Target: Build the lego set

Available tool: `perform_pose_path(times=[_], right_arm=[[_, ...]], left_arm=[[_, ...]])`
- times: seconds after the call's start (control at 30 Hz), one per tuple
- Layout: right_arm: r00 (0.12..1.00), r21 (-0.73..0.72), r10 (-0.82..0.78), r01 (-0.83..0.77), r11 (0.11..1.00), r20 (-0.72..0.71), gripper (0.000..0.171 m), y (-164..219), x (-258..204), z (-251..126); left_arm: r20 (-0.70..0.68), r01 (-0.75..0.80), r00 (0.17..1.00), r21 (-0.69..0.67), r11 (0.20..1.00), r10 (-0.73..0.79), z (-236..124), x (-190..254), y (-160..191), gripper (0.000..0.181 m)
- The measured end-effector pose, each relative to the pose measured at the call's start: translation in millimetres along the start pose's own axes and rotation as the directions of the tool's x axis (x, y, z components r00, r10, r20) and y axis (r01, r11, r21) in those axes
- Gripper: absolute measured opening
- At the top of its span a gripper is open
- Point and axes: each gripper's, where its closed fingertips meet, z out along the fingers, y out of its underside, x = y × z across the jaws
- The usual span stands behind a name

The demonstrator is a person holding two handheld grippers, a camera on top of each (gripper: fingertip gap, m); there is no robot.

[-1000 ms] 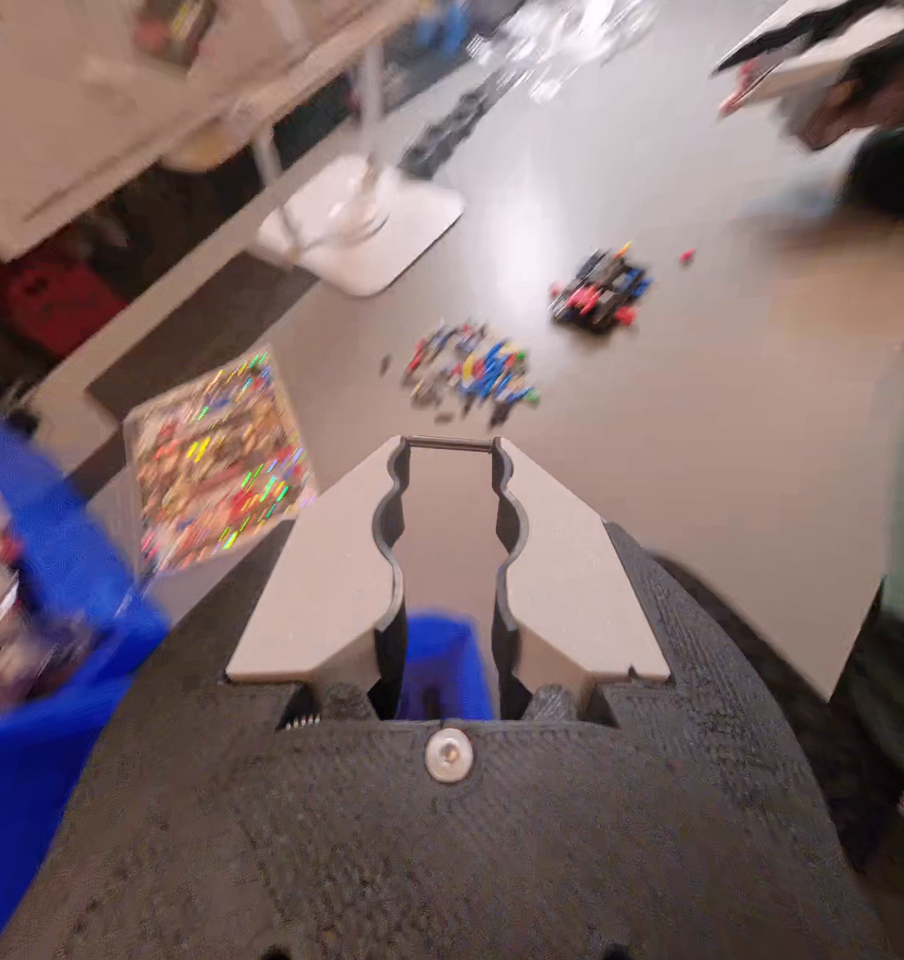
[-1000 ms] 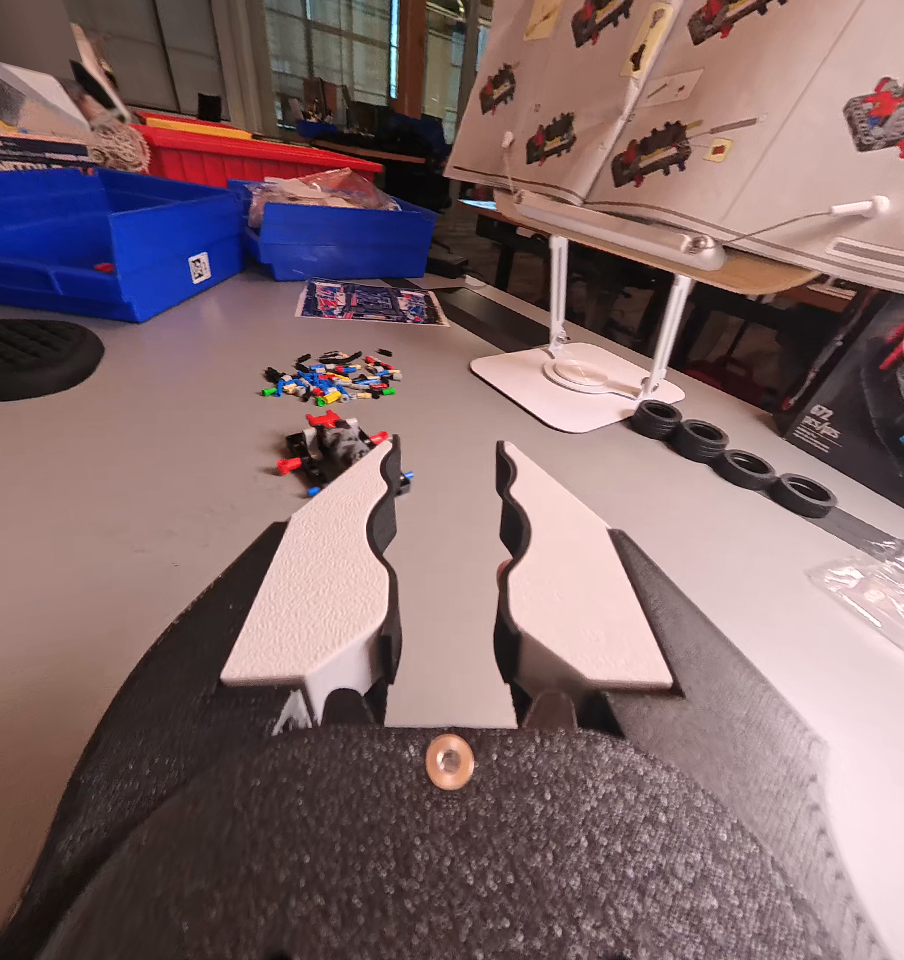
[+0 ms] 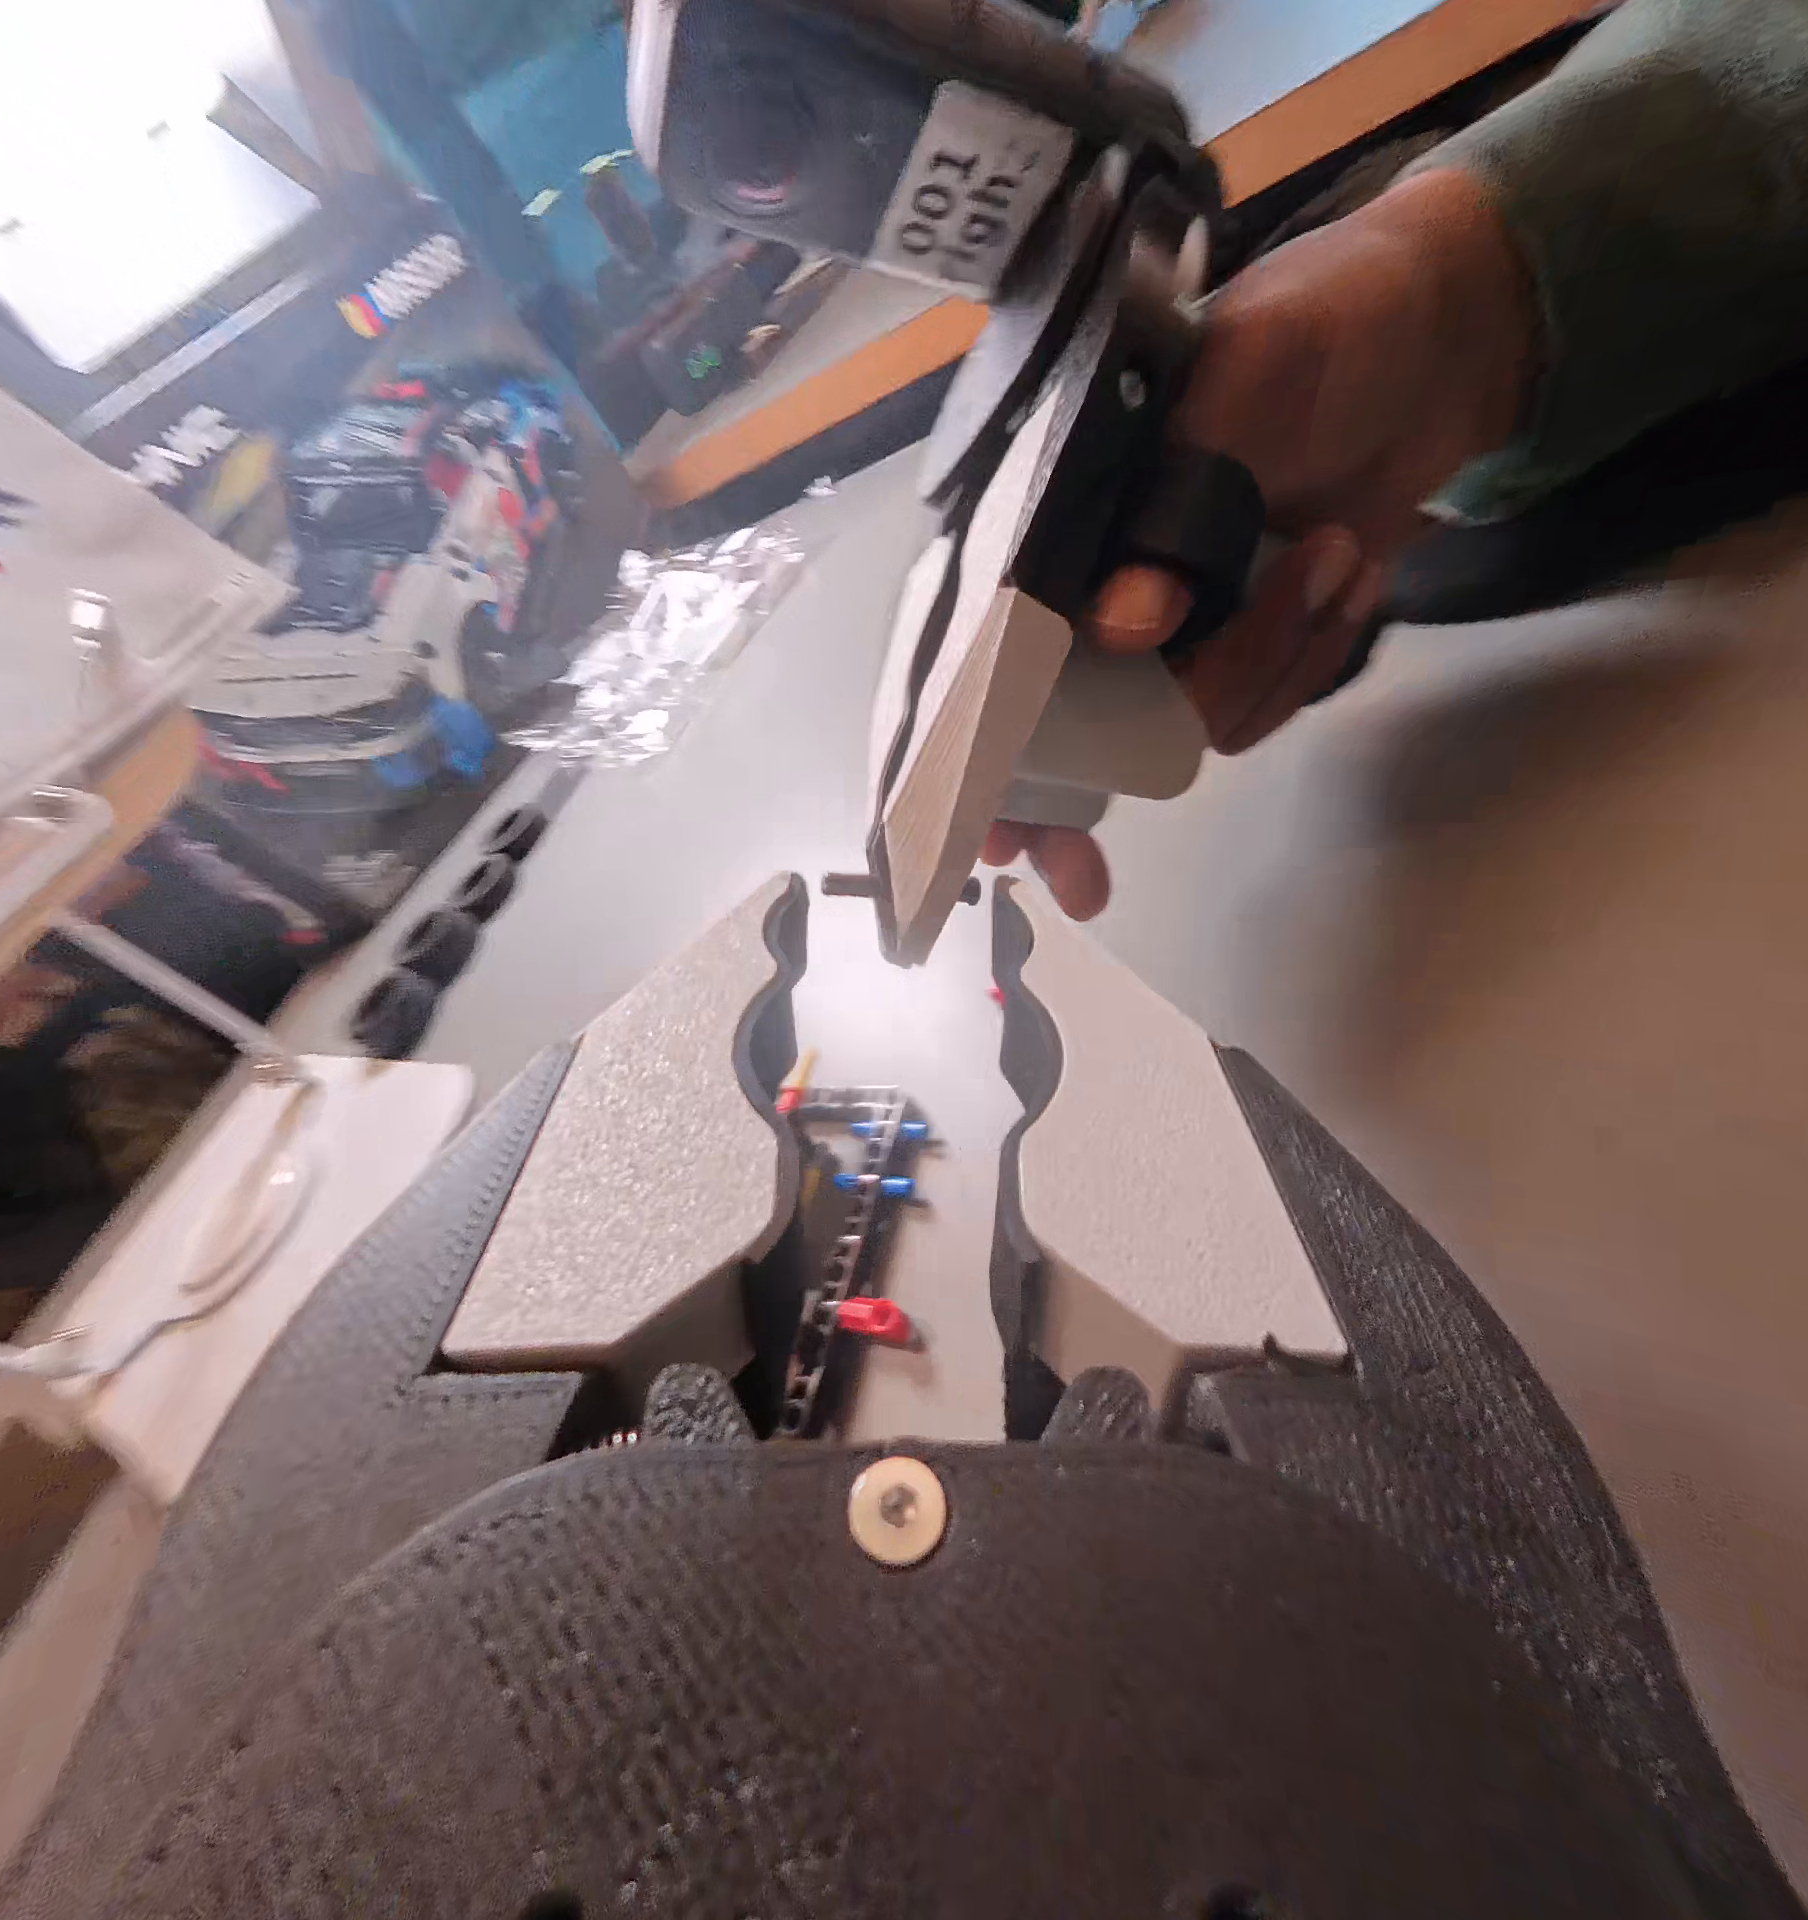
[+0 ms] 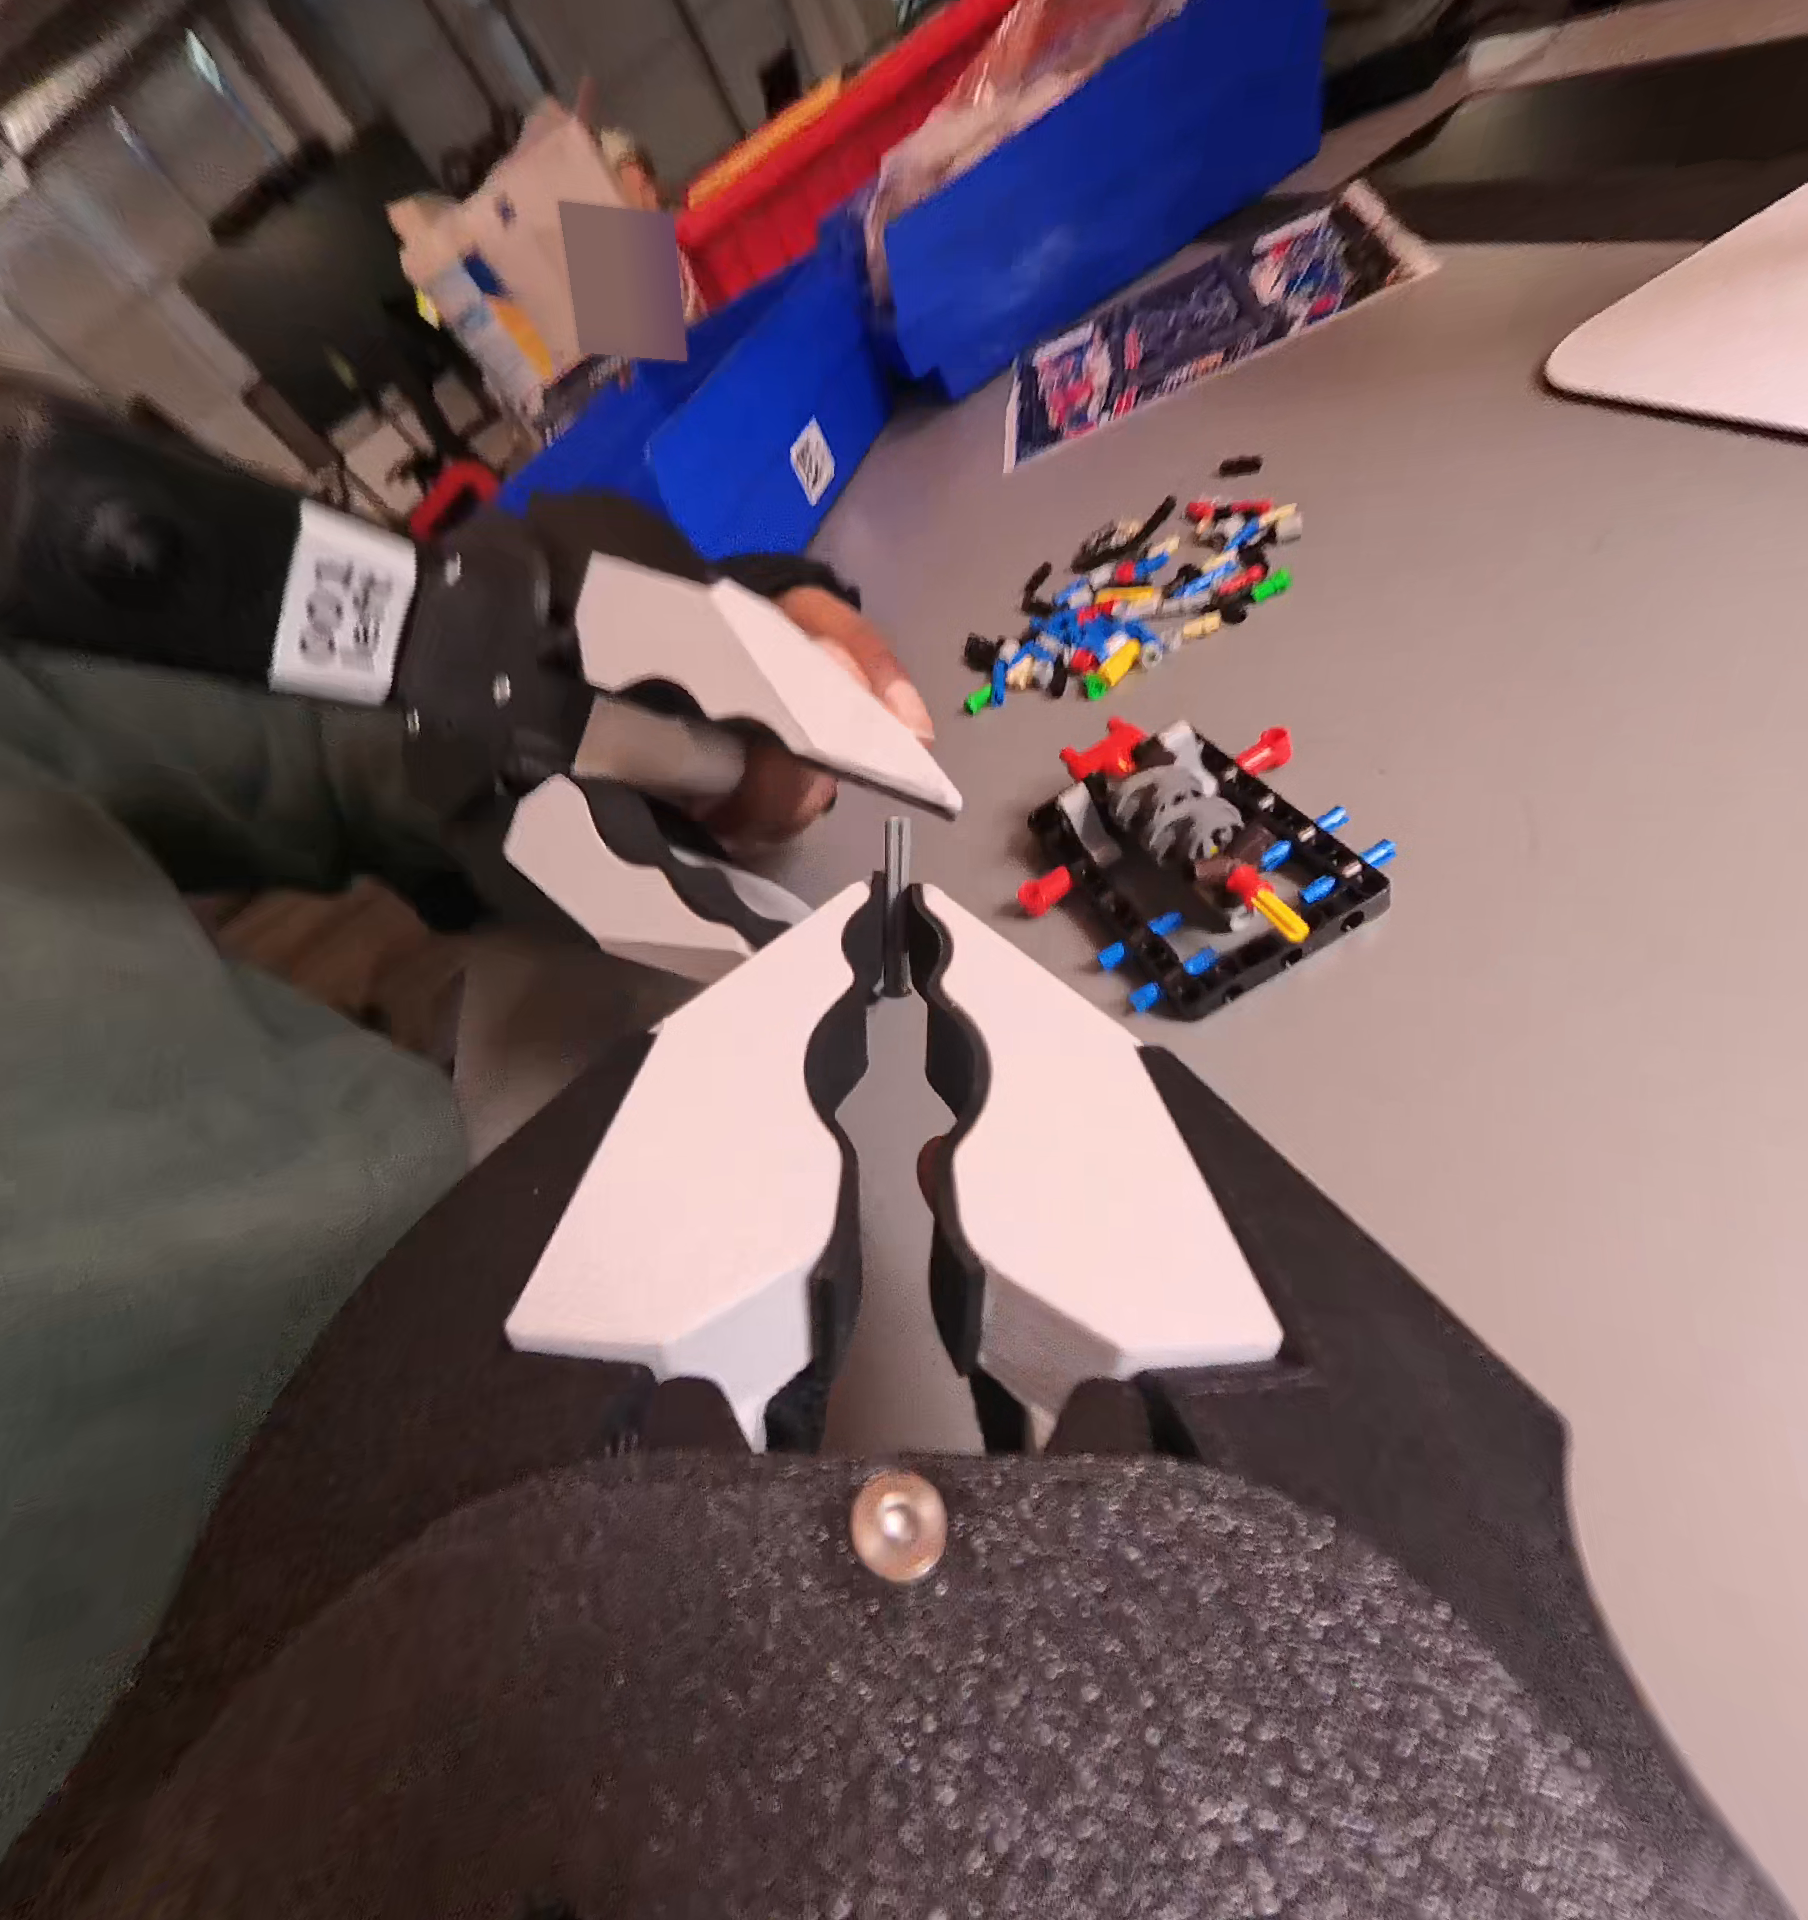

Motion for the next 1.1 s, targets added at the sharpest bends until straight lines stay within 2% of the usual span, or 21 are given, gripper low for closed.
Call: perform_pose_path(times=[0.03,0.13,0.23,0.4,0.63,0.93,1.1], right_arm=[[0.999,-0.077,-0.033,0.033,0.996,0.007,0.001,7.8,1.7,-1.9],[0.98,-0.336,-0.197,0.184,0.924,-0.004,0.001,35.3,13.1,-10.9],[0.92,-0.554,-0.389,0.35,0.756,0.049,0.001,62.8,15.8,-12.3],[0.857,-0.682,-0.505,0.432,0.589,0.106,0.002,81.9,20.1,0.8],[0.81,-0.682,-0.573,0.49,0.542,0.127,0.003,78.2,21.7,8.4],[0.815,-0.63,-0.571,0.496,0.597,0.102,0.006,75.3,22.9,8.5],[0.812,-0.541,-0.58,0.521,0.661,0.074,0.014,54.7,19.3,-6.0]], left_arm=[[-0.073,0.056,0.996,0.016,0.998,-0.055,-2.1,5.9,-1.2,0.035],[-0.227,0.219,0.95,0.0,0.976,-0.213,-11.6,11.8,1.9,0.03],[-0.312,0.277,0.905,-0.084,0.957,-0.289,-20.0,13.8,15.1,0.025],[-0.386,0.301,0.851,-0.195,0.933,-0.355,-28.5,23.3,35.0,0.023],[-0.399,0.262,0.845,-0.272,0.926,-0.356,-24.2,37.1,52.5,0.023],[-0.32,0.314,0.867,-0.243,0.918,-0.381,-27.1,10.7,52.6,0.024],[-0.296,0.319,0.876,-0.235,0.918,-0.381,-29.9,2.0,53.1,0.025]])
